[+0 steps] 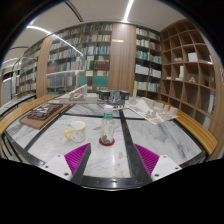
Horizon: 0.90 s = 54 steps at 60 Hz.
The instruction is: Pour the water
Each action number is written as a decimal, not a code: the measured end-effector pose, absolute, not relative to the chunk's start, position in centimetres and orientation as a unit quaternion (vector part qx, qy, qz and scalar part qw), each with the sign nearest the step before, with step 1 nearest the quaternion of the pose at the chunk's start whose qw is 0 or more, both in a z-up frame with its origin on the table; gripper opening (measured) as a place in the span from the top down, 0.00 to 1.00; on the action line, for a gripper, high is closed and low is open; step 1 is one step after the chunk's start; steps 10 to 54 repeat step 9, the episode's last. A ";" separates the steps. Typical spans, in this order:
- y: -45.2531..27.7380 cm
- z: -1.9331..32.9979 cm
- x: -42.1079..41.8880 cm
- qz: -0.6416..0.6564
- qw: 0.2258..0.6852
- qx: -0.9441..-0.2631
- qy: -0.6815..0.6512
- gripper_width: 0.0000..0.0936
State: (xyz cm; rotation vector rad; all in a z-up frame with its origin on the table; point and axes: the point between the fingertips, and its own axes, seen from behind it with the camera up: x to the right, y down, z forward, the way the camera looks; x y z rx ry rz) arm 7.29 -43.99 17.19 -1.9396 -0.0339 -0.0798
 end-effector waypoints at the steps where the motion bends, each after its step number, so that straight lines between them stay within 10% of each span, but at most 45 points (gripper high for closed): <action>1: -44.2 17.2 7.3 -0.036 0.565 -0.824 -0.017 0.09; 54: -45.2 17.7 7.7 -0.044 0.572 -0.819 -0.022 0.09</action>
